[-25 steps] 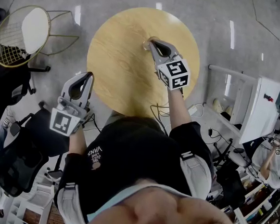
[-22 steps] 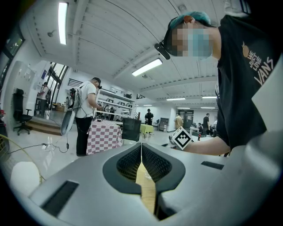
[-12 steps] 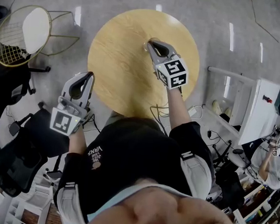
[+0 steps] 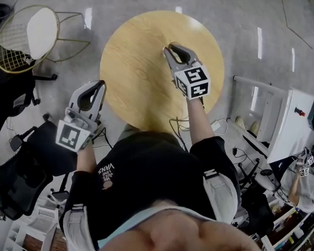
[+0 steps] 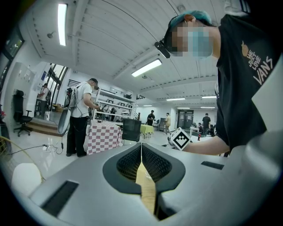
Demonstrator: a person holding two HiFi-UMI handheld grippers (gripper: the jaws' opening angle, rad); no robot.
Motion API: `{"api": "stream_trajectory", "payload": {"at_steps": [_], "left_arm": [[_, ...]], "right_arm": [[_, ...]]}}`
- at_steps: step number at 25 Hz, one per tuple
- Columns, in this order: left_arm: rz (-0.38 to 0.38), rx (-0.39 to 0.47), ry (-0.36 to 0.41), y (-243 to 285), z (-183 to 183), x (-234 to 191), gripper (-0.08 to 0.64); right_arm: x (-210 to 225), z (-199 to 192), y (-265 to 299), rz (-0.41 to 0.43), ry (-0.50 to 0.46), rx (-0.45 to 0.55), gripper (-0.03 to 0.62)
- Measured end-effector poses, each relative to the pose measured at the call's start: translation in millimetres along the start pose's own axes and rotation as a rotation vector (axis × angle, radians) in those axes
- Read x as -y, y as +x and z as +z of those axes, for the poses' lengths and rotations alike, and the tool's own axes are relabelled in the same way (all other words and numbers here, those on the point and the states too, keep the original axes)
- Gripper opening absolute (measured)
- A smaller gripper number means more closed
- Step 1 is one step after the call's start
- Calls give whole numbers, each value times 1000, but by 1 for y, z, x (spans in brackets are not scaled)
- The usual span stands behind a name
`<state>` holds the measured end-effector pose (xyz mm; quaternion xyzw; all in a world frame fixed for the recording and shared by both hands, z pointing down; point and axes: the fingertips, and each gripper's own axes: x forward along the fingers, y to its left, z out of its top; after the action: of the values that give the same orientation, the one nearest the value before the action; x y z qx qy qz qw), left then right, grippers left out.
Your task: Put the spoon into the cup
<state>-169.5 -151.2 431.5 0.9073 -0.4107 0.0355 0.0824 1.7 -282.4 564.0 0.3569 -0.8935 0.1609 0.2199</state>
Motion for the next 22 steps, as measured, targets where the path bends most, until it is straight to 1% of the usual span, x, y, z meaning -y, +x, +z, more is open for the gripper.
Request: {"api": "stream_trajectory", "payload": {"at_steps": [2,5,12,15,18,19,21,22], "left_arm": [[7,-15,-9,-1,0,1,-3],[-2,3,13,-4,2,1,-3],[-15,25,26,-9,9,5,-3],[-29,43,11,-10,12,9,-3],[0,-17,-23,-11,9,9,-3],[3,-25,-25,-11,9,9,-3],[-6,-6,-14,-13,14,10,-3],[-18,21,3,-14,17,12,-3]], "right_arm": [[0,2,-2,-6,-1,5,69],[-3,4,-5,-9,-4,11,72],[-6,15,-18,-30,-18,44,72],[-5,20,-25,-40,-24,60,72],[-7,25,-33,-50,-29,74,72],[-8,27,-36,-54,-31,79,72],[-10,31,-43,-64,-34,88,72],[-11,33,-47,-70,-36,94,72]]}}
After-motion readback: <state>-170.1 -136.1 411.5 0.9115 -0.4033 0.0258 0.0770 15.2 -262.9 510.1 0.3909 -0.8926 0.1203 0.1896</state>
